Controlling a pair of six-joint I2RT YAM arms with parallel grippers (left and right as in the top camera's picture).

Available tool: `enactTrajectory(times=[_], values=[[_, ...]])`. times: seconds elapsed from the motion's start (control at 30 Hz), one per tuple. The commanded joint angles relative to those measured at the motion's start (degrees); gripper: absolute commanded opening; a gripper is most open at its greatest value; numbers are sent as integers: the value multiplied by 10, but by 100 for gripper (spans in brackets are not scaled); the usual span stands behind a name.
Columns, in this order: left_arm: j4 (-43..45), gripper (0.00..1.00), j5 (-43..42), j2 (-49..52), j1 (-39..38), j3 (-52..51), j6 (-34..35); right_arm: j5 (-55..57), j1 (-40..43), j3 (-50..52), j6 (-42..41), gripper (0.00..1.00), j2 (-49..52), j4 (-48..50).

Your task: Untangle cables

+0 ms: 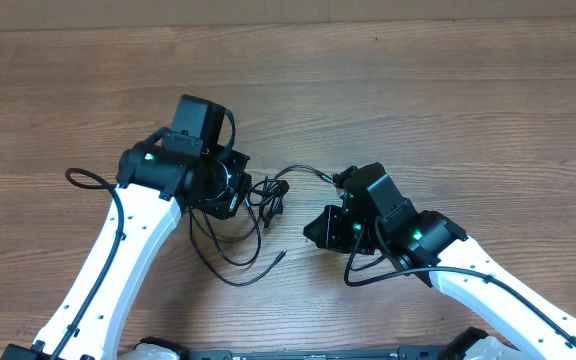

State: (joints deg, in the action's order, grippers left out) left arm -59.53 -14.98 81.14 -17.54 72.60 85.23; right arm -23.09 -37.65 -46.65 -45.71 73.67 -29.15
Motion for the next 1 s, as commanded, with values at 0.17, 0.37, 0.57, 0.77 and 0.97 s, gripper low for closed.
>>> enactTrajectory(times=[0.17, 0.37, 0.57, 0.77, 0.97], values=[[0, 4, -30, -2, 18, 11, -60, 10, -2, -6, 25, 9, 1, 9], [-1, 4, -45, -2, 18, 11, -71, -42, -2, -6, -24, 47, 1, 97], [2, 4, -101, -2, 15, 11, -73, -65, -2, -6, -25, 48, 1, 176], [6, 4, -101, -2, -3, 11, -72, -64, -2, -6, -42, 48, 1, 202], [16, 4, -106, -2, -16, 11, -68, -39, -2, -6, -42, 44, 1, 204]])
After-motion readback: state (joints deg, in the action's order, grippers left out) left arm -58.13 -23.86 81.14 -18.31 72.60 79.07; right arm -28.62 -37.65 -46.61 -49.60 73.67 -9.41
